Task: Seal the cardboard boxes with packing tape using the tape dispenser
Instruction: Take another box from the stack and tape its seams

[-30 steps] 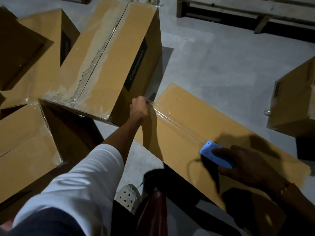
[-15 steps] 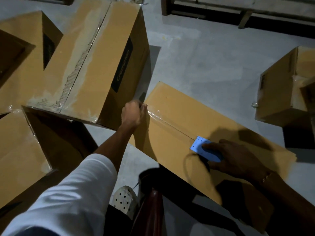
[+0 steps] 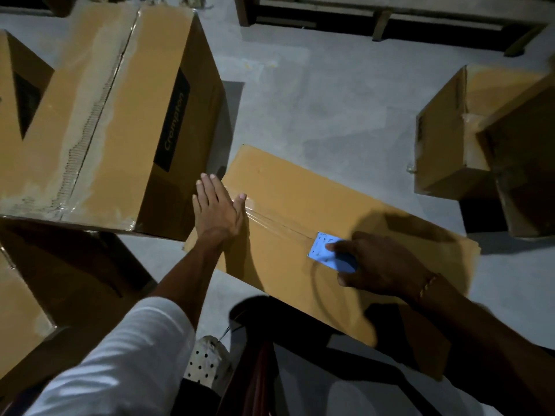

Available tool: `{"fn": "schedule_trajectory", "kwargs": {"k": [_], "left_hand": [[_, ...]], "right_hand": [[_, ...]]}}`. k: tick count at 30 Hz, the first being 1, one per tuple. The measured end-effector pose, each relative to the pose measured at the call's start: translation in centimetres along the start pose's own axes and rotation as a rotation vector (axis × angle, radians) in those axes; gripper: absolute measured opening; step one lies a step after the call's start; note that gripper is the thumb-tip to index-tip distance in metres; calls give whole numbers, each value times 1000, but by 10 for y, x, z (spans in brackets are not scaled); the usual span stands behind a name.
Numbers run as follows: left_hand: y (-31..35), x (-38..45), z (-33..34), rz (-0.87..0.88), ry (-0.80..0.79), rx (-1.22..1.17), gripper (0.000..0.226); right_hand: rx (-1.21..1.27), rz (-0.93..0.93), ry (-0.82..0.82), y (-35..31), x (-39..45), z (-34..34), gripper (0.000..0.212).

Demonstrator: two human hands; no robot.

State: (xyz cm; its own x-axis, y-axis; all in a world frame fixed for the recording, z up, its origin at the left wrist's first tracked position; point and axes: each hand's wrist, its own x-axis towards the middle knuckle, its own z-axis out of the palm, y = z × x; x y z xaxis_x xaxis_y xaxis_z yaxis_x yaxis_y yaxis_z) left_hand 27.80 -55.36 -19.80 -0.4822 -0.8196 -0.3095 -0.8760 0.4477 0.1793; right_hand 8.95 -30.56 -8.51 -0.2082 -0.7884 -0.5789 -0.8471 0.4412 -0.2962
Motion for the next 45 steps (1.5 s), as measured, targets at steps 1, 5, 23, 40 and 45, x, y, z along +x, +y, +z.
{"fn": "schedule_trajectory", "kwargs": {"k": [1, 5, 23, 40, 45], "left_hand": [[4, -10, 7, 9, 45, 11, 83], [15, -35, 28, 17, 123, 63, 85], [25, -46, 32, 37, 135, 107, 89], [88, -111, 72, 227, 44, 106, 74], [88, -111, 71, 239, 21, 112, 75]], "right_hand": [[-24, -4, 0, -2, 0, -2, 65], [-64, -5, 34, -9, -3, -17, 68], [-24, 22, -23, -9, 5, -9, 65], [-6, 13, -154, 26, -4, -5, 67], [-69, 139, -311, 78, -57, -7, 66]]}}
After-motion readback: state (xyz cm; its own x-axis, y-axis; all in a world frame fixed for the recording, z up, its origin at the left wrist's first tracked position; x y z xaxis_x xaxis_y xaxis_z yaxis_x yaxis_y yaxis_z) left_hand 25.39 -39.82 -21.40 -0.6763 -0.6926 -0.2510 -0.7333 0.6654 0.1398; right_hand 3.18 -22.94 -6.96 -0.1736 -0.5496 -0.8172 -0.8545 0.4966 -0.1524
